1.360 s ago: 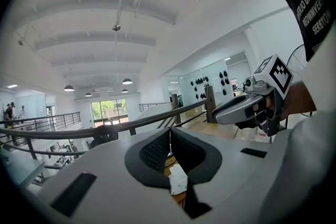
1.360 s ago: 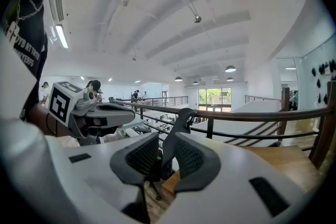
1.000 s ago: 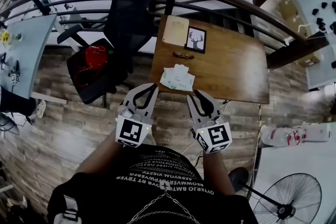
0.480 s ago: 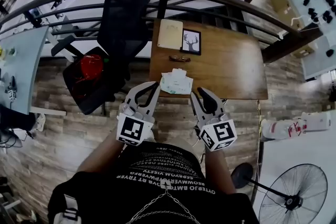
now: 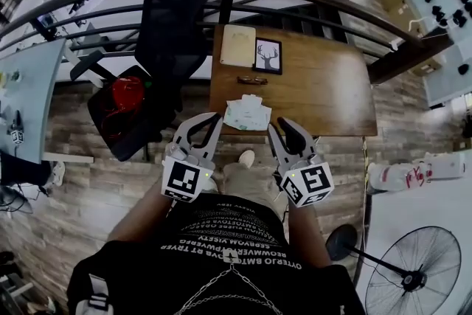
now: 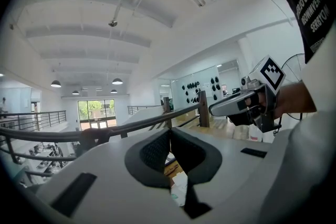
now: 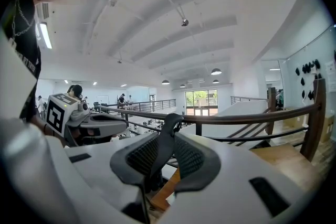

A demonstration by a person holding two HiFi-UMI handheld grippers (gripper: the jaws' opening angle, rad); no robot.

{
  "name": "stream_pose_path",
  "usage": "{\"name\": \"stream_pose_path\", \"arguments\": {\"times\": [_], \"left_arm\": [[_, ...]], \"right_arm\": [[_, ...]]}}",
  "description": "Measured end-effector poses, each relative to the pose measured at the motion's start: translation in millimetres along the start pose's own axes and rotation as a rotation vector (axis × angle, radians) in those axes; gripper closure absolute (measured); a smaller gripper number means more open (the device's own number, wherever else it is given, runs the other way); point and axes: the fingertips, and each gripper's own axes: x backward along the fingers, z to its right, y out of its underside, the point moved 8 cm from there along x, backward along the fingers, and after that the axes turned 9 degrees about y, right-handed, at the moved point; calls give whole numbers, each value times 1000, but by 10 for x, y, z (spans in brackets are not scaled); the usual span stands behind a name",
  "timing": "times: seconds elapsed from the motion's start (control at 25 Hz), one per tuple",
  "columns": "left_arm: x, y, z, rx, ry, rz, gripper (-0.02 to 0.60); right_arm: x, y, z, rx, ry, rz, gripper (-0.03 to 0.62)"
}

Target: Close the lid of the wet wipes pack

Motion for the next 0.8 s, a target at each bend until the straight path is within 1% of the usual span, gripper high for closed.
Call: {"name": "stream_pose_path", "arguments": {"times": [0.2,0.56,0.8], "left_arm": [[-43,8,-50,10,-16,-7,553],[-194,-1,-293,22,-73,-20,553],[-391,7,-332,25,-71,-42,554]], "right_arm": [[-126,-26,29,-5,-24,-5,495],[-403,-21,177,1,-52,-19,496],[-614,93,331,14,-61,-55,496]]}}
